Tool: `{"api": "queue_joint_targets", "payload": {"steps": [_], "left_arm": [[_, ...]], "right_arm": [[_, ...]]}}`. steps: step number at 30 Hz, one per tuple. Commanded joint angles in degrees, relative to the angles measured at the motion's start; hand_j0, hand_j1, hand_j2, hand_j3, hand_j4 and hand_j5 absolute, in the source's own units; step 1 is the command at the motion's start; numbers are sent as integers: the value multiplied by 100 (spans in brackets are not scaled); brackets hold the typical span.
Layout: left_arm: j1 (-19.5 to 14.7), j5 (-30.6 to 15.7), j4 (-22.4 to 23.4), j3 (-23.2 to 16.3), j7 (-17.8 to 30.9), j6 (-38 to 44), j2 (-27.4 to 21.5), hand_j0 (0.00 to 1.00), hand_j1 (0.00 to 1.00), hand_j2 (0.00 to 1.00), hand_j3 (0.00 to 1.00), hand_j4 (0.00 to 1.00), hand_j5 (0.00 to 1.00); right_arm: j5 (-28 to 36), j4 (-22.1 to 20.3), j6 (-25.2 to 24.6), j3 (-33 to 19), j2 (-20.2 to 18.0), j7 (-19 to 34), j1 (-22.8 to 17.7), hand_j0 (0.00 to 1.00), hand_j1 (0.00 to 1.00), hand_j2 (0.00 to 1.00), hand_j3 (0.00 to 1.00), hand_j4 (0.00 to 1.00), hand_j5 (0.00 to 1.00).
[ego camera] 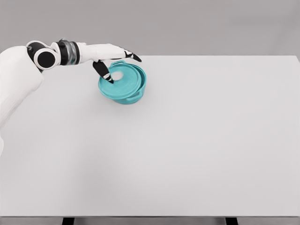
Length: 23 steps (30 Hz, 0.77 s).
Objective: Cover the pot with left arm
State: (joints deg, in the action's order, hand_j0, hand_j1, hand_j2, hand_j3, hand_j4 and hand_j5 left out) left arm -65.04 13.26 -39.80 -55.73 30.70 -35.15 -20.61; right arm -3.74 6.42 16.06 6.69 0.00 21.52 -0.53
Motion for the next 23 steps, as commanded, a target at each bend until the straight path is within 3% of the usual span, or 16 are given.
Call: {"api": "queue_joint_targets", "payload": {"steps": [1, 9, 11, 14, 15, 18, 20, 23], "left_arm": [[0, -51, -2, 18, -3, 15, -31, 100, 100, 100, 100, 100, 100], [-44, -139, -46, 27, 6, 15, -57, 100, 100, 100, 100, 100, 100], [-44, -227, -195, 27, 15, 15, -294, 100, 100, 100, 100, 100, 100], [9, -1193, -1336, -17, 24, 15, -1296, 100, 100, 100, 100, 100, 100], [61, -1615, -1925, -70, 33, 15, -1858, 100, 100, 100, 100, 100, 100], [729, -2240, -3218, 18, 59, 15, -3071, 100, 100, 100, 100, 100, 100], [1116, -2266, -3684, 229, 59, 15, -3555, 100, 100, 100, 100, 100, 100], [1889, -2249, -3790, 905, 50, 15, -3643, 100, 100, 100, 100, 100, 100]], "right_arm": [[-3, 0, 3, -1, 0, 2, 0, 100, 100, 100, 100, 100, 100], [-3, 0, 3, -1, 0, 11, 0, 100, 100, 100, 100, 100, 100], [-3, 0, 3, -1, 0, 11, 0, 100, 100, 100, 100, 100, 100], [-3, 0, 3, -1, 0, 2, 0, 100, 100, 100, 100, 100, 100], [-3, 0, 3, -1, 0, 2, 0, 100, 100, 100, 100, 100, 100], [-3, 0, 3, -1, 0, 2, 0, 100, 100, 100, 100, 100, 100], [-3, 0, 3, -1, 0, 10, 0, 100, 100, 100, 100, 100, 100], [-3, 0, 3, -1, 0, 2, 0, 100, 100, 100, 100, 100, 100]]}}
